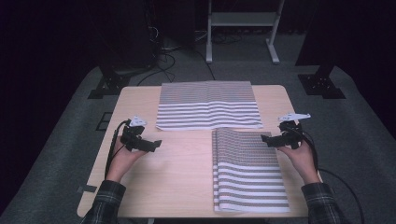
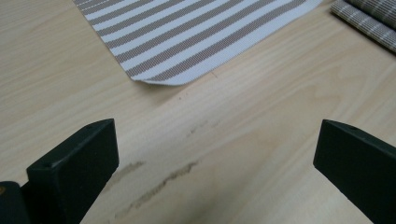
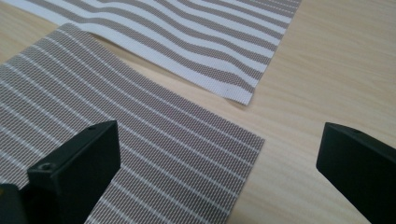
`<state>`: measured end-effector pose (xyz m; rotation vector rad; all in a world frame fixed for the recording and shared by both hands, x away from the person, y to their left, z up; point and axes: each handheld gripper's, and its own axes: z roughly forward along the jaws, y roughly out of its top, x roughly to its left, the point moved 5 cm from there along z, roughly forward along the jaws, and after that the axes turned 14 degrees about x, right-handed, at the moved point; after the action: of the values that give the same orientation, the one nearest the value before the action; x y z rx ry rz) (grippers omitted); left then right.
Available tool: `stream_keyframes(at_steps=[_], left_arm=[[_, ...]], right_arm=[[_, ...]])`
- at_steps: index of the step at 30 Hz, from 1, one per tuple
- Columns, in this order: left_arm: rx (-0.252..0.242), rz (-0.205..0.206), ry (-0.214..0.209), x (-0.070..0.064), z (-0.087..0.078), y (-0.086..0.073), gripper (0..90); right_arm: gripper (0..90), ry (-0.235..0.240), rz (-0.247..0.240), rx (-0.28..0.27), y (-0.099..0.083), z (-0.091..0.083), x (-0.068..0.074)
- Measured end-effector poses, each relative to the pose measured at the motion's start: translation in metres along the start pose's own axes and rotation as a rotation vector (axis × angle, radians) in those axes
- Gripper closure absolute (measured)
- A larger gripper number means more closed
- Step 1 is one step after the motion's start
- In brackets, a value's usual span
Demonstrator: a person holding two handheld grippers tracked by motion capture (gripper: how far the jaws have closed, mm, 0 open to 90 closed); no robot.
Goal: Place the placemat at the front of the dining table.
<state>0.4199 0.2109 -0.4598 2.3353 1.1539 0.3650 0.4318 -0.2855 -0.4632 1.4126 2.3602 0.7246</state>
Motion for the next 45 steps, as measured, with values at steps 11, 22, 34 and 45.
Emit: stream_keyframes(at_steps=[11,22,34,45], left_arm=[[-0.065,0.022,-0.016,-0.025,-0.034,-0.035,0.0],[-0.01,0.045,-0.002,-0.042,-0.031,-0.08,0.0],[0.033,0.051,-0.006,-0.05,-0.025,-0.111,0.0],[0.075,0.092,-0.014,-0.057,-0.018,-0.127,0.0]], right_arm=[[0.0,0.044,-0.029,-0.054,-0.025,-0.024,0.019],[0.0,0.028,-0.045,-0.091,-0.063,-0.034,0.017],[0.0,0.023,-0.011,-0.056,-0.114,-0.04,0.009],[0.0,-0.006,0.005,0.008,-0.144,-0.039,-0.002]])
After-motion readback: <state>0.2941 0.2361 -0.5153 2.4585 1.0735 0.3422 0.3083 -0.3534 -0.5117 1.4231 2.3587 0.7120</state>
